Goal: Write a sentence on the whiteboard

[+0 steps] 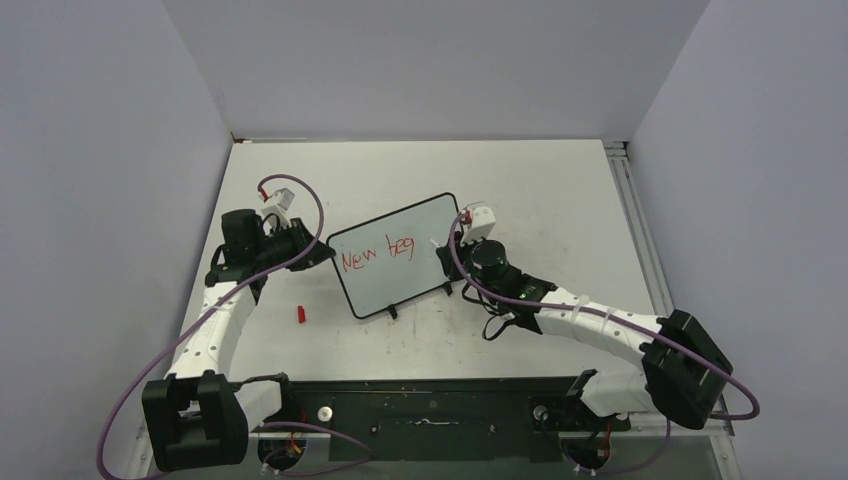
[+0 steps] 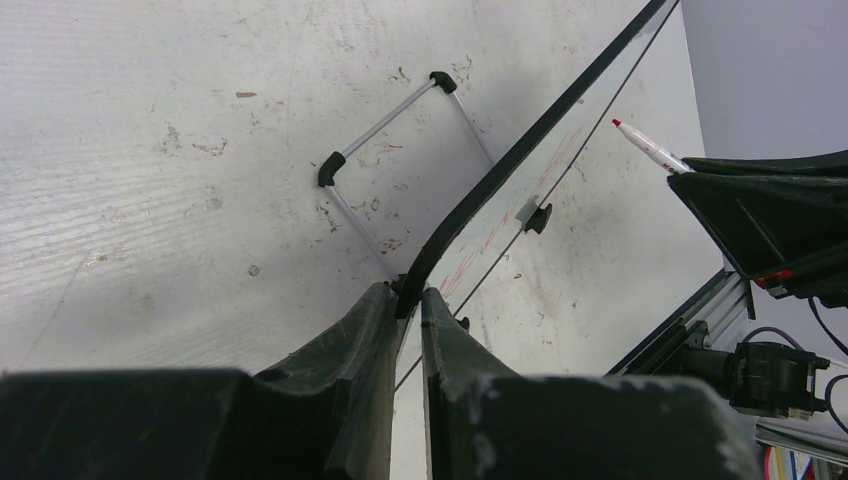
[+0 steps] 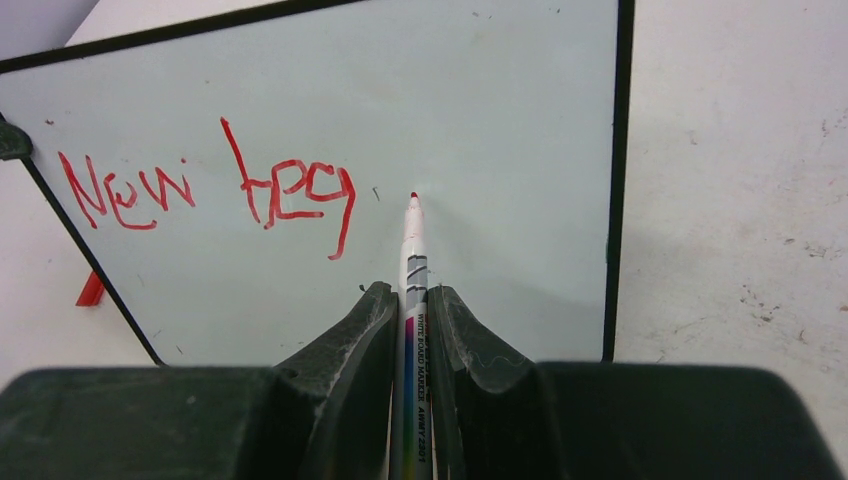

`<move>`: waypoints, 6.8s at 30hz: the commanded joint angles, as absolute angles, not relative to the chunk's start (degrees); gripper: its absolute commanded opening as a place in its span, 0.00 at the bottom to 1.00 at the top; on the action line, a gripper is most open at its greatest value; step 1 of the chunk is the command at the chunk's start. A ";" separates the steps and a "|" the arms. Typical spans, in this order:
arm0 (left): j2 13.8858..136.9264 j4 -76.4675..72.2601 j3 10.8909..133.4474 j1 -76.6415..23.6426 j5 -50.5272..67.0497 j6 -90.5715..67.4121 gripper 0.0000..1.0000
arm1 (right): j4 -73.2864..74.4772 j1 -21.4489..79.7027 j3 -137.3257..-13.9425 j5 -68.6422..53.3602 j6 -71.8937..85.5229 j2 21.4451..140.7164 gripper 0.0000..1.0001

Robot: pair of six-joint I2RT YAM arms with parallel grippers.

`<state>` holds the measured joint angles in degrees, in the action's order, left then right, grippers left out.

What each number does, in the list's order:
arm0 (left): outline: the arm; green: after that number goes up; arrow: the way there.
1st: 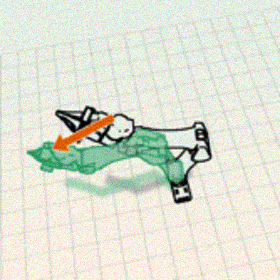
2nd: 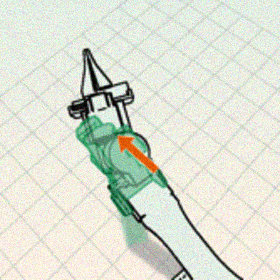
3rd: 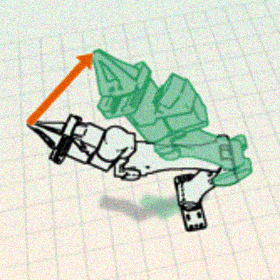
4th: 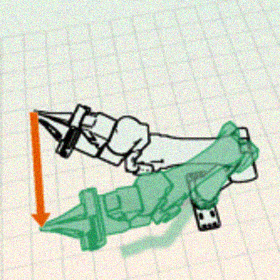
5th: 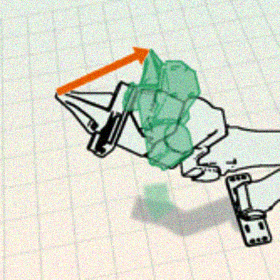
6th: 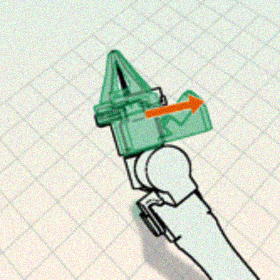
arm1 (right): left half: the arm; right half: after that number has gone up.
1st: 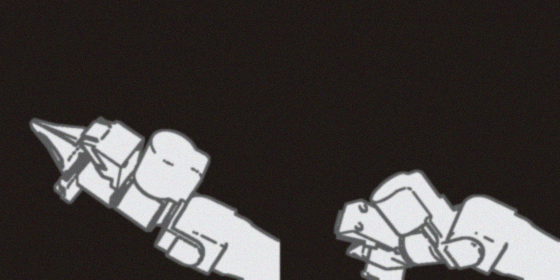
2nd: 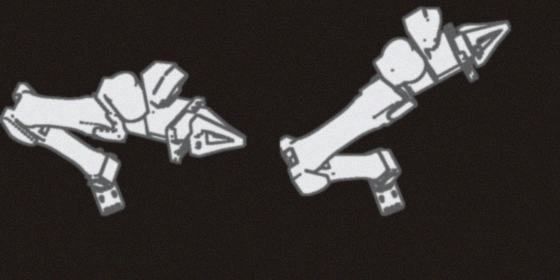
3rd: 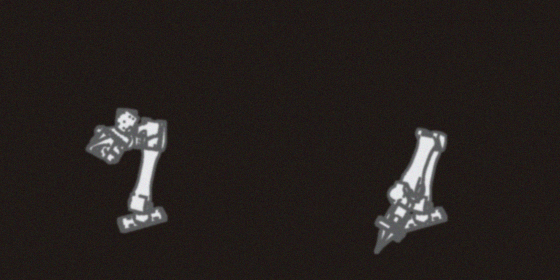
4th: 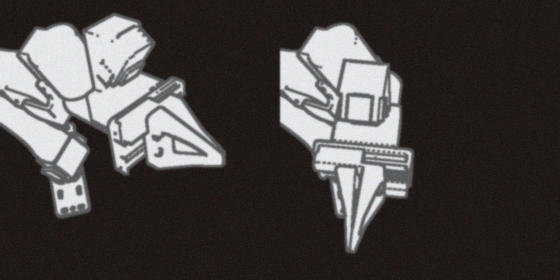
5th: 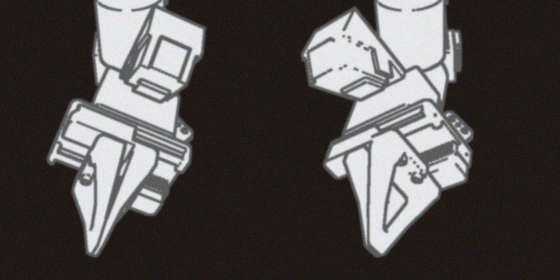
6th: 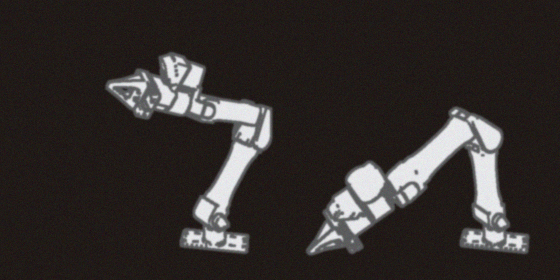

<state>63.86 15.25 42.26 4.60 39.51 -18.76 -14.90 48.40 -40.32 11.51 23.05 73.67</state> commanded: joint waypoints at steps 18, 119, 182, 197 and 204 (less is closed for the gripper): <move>64.14 14.60 43.77 4.39 39.96 -18.28 0.09 | -22.05 48.23 -45.26 6.80 23.83 79.14 0.05; 62.92 14.50 43.41 4.39 39.68 -18.54 0.09 | -15.67 51.06 -45.20 16.22 22.65 73.75 0.05; 62.78 14.61 43.15 3.19 39.69 -18.54 0.08 | -20.72 50.67 -48.43 16.93 23.28 82.04 0.05; 62.78 16.14 43.64 3.25 37.07 -17.60 0.05 | -17.67 50.71 -44.51 17.85 23.41 74.23 0.05; 62.63 16.39 43.60 3.25 37.28 -16.45 0.05 | -17.51 50.56 -42.99 18.07 23.73 74.96 0.05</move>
<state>63.81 15.64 42.26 3.42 38.35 -18.24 -16.60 50.98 -43.77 16.75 23.22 75.44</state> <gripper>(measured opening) 0.104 0.152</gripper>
